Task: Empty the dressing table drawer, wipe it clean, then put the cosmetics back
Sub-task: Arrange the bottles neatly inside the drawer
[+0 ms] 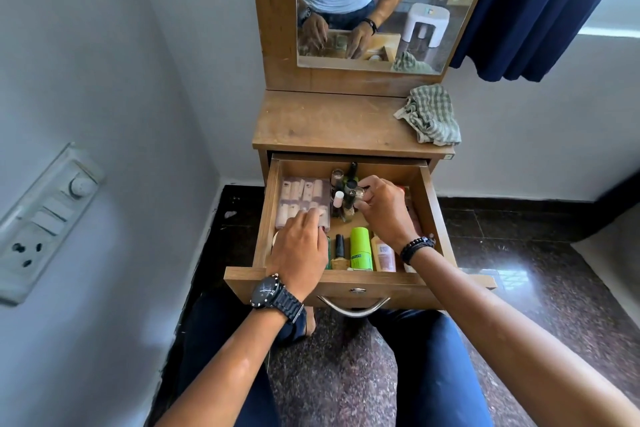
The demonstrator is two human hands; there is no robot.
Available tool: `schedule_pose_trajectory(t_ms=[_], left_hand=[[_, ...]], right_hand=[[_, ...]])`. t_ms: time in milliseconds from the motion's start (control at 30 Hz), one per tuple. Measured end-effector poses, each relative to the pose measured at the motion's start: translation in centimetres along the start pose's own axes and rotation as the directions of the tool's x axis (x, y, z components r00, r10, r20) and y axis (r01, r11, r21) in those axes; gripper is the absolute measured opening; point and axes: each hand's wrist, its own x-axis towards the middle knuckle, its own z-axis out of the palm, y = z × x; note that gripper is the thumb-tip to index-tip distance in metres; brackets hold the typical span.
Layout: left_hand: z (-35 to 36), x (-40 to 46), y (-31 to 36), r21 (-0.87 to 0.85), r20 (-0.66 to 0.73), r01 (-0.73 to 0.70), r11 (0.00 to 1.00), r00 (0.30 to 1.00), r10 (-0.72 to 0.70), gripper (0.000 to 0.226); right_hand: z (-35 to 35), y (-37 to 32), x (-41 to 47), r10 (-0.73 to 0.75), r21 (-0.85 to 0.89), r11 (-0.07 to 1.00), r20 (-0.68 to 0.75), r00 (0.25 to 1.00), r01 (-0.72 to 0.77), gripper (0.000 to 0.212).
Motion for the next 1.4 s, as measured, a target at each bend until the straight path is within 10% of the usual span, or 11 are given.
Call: schedule_pose_trajectory(t_ms=[200, 533, 1133, 1400], left_hand=[[-0.1, -1.9, -0.2, 0.095, -0.042, -0.237, 0.967, 0.969, 0.242, 0.046], [0.2, -3.5, -1.7, 0.449, 0.224, -0.313, 0.837, 0.946, 0.234, 0.087], [1.5, 10.3, -2.4, 0.514, 0.188, -0.267, 0.815, 0.962, 0.197, 0.099], [3.1, 15.0, -3.7, 0.458, 0.100, -0.268, 0.848, 0.963, 0.250, 0.090]], right_hand=[[-3.4, 0.2, -5.1, -0.021, 0.142, 0.990, 0.060, 0.998, 0.013, 0.020], [-5.5, 1.6, -10.8, -0.038, -0.302, 0.942, 0.329, 0.944, 0.143, 0.072], [-4.0, 3.2, 2.5, -0.125, -0.297, 0.934, 0.245, 0.961, 0.197, 0.095], [-0.9, 5.1, 5.6, -0.240, -0.423, 0.883, -0.036, 0.970, 0.203, 0.073]])
